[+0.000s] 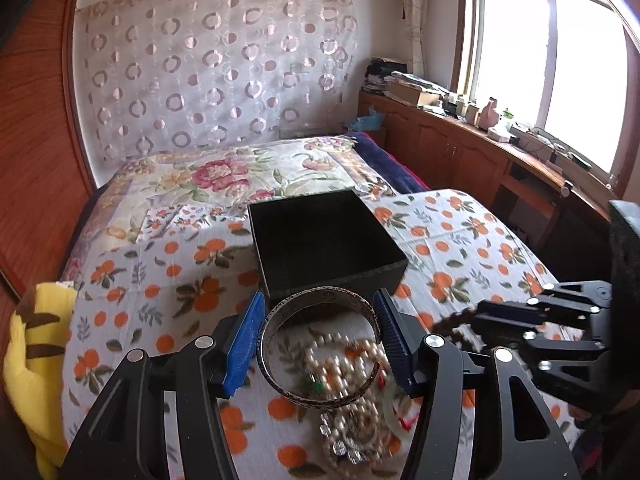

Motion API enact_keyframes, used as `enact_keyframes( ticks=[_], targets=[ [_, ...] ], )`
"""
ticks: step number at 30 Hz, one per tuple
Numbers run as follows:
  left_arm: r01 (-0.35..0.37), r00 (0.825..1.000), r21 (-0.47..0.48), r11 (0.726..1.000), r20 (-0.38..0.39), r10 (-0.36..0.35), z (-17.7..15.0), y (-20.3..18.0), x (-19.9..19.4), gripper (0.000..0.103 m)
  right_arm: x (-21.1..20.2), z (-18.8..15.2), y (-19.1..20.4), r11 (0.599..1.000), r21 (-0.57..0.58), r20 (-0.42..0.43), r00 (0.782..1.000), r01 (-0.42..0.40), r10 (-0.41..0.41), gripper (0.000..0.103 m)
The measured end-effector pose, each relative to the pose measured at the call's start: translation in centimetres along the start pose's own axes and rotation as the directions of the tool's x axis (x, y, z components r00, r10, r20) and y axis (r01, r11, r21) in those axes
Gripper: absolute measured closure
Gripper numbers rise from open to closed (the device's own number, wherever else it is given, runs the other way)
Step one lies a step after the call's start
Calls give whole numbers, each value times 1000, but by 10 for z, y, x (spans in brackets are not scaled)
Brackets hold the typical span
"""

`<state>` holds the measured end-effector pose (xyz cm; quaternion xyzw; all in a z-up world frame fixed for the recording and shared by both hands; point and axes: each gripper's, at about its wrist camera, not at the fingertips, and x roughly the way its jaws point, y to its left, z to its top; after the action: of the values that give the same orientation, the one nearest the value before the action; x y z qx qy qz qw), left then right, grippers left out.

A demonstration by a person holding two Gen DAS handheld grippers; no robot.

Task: Organize jewelry
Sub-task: 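Drop the silver bangle into the black box with the left gripper while the right carries the bead bracelet over, then open the right gripper to release the bead bracelet into the box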

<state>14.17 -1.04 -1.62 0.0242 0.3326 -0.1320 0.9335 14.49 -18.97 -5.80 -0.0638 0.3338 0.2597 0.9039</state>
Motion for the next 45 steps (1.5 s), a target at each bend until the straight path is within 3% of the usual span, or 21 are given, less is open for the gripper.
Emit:
enact_keyframes(
  ticks=[15, 23, 27, 37, 45],
  targets=[
    [-59, 998, 23, 998, -30, 60, 47, -2, 63, 49, -18, 58, -32, 1000, -2, 107, 994, 30, -30, 88],
    [-58, 998, 34, 998, -13, 58, 54, -9, 71, 48, -16, 72, -36, 999, -7, 126, 991, 38, -37, 88],
    [-51, 999, 19, 999, 8, 51, 53, -5, 61, 41, -12, 83, -33, 999, -13, 136, 990, 33, -31, 88],
    [-61, 998, -40, 997, 20, 61, 27, 21, 30, 40, 1, 117, -19, 998, -60, 182, 983, 15, -3, 88],
    [-43, 999, -78, 996, 20, 44, -9, 35, 9, 34, 39, 117, -15, 998, -57, 102, 995, 11, -5, 88]
  ],
)
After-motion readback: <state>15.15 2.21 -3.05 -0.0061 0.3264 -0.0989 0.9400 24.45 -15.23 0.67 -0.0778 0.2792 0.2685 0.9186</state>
